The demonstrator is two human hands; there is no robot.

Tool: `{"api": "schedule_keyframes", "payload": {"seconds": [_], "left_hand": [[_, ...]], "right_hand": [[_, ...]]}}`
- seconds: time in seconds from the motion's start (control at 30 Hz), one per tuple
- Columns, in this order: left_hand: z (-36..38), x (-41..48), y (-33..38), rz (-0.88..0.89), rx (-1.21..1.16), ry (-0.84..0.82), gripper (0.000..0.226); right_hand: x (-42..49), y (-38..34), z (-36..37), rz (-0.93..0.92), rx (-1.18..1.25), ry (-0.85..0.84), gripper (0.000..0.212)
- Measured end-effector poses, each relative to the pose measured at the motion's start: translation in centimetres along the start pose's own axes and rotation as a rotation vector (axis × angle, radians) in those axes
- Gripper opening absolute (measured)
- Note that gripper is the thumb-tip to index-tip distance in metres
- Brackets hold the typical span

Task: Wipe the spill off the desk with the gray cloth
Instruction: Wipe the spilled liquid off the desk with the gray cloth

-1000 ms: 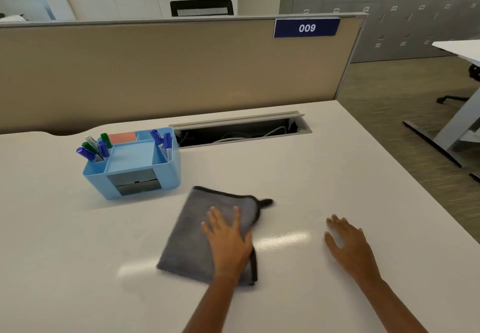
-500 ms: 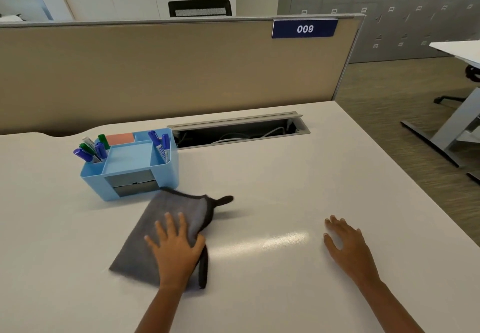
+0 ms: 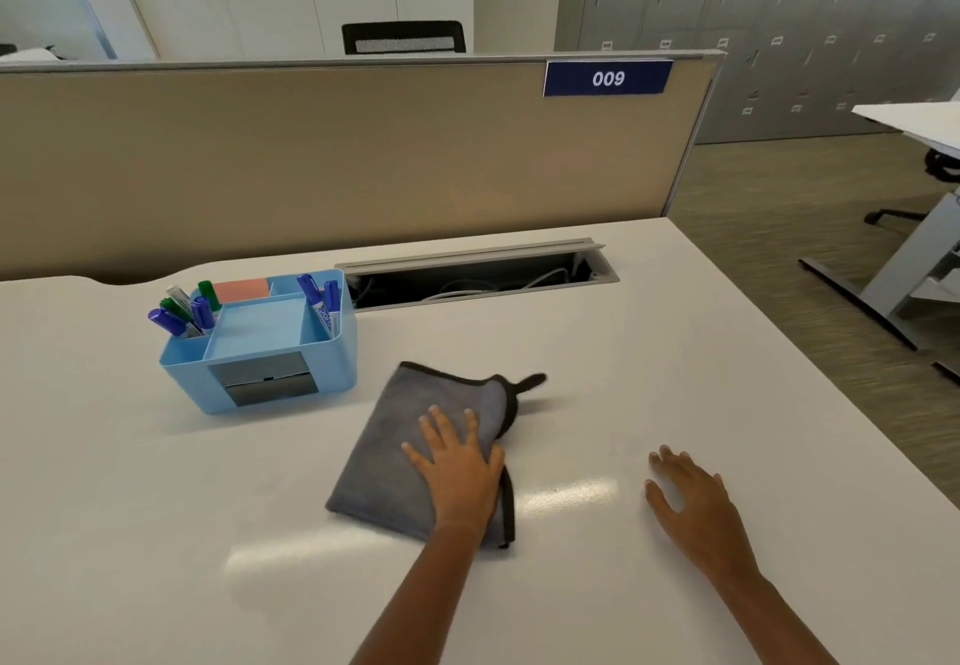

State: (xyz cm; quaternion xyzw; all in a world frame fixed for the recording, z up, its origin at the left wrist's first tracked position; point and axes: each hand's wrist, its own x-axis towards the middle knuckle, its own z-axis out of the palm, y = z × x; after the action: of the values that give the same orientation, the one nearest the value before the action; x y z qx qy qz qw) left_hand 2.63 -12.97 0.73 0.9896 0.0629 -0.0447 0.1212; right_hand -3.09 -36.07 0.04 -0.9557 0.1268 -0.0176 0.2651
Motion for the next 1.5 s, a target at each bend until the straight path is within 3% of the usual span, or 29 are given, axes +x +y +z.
{"api": "schedule_keyframes", "payload": {"seconds": [0.13, 0.23, 0.3, 0.37, 0.43, 0.53, 0.63, 0.67, 0.73, 0.83, 0.9, 0.97, 1.07, 1.23, 1.37, 1.5], "left_hand": [[2.7, -1.9, 3.0, 0.228, 0.006, -0.053, 0.069], [0.2, -3.0, 2.5, 0.258, -0.026, -0.057, 0.093], [-0.3, -2.6, 0.3, 0.337, -0.066, -0.108, 0.099], [-0.5, -2.3, -2.4, 0.317, -0.026, -0.043, 0.068], [-0.6, -2.2, -5.3, 0.276, 0.033, -0.105, 0.046], [-0.7, -2.2, -8.9, 0.277, 0.075, -0.015, 0.049], [-1.1, -2.3, -11.1, 0.186, 0.066, 0.092, 0.058], [-1.3, -2.5, -11.7, 0.136, 0.024, 0.104, 0.058], [-1.7, -2.8, -12.6, 0.094, -0.028, 0.124, 0.062], [-1.6, -2.6, -13.9, 0.115, 0.044, 0.184, 0.059], [-2.0, -2.5, -14.3, 0.133, 0.068, 0.195, 0.057], [-2.4, -2.6, -14.8, 0.112, 0.074, 0.231, 0.059], [-3.1, -3.1, -16.2, 0.010, 0.006, 0.204, 0.067], [-3.2, -3.4, -19.5, -0.072, -0.020, 0.165, 0.075], [-2.4, -3.9, -20.9, -0.105, -0.108, 0.252, 0.075], [-1.9, -4.3, -20.9, -0.088, -0.238, 0.236, 0.072]], "right_hand": [[-0.1, -2.0, -1.0, 0.027, 0.096, -0.033, 0.039], [-1.3, -5.9, -0.2, -0.189, 0.205, 0.123, 0.034], [-2.5, -9.7, 1.2, -0.338, 0.247, 0.109, 0.041], [-3.3, -12.9, 3.5, -0.470, 0.237, -0.001, 0.050], [-3.7, -15.4, 5.6, -0.533, 0.120, -0.160, 0.056], [-3.4, -17.5, 7.3, -0.456, -0.127, -0.430, 0.070], [-2.7, -17.7, 8.2, -0.457, -0.271, -0.520, 0.106], [-2.6, -17.5, 8.3, -0.493, -0.326, -0.503, 0.110], [-2.5, -16.8, 8.6, -0.564, -0.431, -0.432, 0.090], [-1.8, -16.2, 9.0, -0.471, -0.449, -0.330, 0.068], [-0.6, -15.6, 8.2, -0.427, -0.431, -0.372, 0.071], [1.4, -14.5, 7.3, -0.427, -0.391, -0.308, 0.077], [3.9, -10.9, 5.5, -0.238, -0.332, -0.193, 0.060], [3.0, -5.3, 2.4, -0.053, -0.367, -0.117, 0.061], [-1.4, -4.1, 3.5, -0.184, -0.402, -0.012, 0.064], [-6.2, -6.8, 7.5, -0.392, -0.400, 0.049, 0.093]]}}
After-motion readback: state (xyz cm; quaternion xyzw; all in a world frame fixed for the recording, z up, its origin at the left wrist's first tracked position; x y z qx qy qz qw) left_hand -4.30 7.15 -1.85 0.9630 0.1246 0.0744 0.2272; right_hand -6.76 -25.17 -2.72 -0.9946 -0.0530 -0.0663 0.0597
